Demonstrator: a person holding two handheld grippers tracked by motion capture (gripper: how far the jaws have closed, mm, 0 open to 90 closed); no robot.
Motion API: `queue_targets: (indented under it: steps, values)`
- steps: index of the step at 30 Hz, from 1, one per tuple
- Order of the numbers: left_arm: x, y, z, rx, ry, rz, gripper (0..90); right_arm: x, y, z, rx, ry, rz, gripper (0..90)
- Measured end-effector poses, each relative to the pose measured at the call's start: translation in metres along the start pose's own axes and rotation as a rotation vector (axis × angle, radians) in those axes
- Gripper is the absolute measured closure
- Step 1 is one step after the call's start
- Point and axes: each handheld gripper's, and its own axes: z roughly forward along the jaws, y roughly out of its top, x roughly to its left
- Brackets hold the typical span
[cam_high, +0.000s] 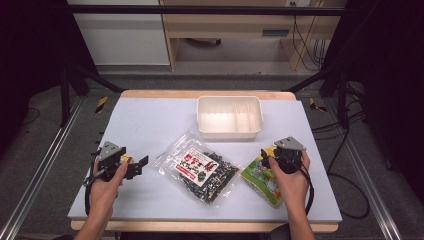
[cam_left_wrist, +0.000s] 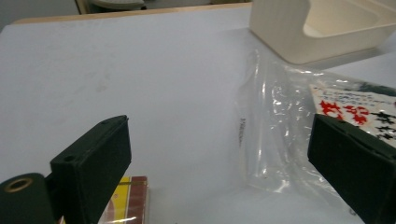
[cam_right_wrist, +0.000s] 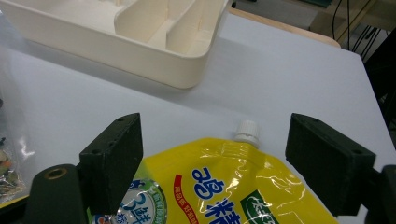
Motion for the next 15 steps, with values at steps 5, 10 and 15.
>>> queue_targets:
  steps: [5,10,15]
  values:
    - [-0.001,0.001,0.001,0.033,-0.059,-0.047,9.1,0.002,0.001,0.001,0.026,-0.006,0.011,20.1]
    - [0.000,0.002,0.003,0.061,-0.079,-0.105,12.5,0.003,0.002,0.002,0.042,-0.011,0.020,19.9]
    - [0.008,0.000,0.009,0.082,-0.137,-0.222,21.6,0.006,0.002,0.004,0.059,-0.007,-0.012,19.6]
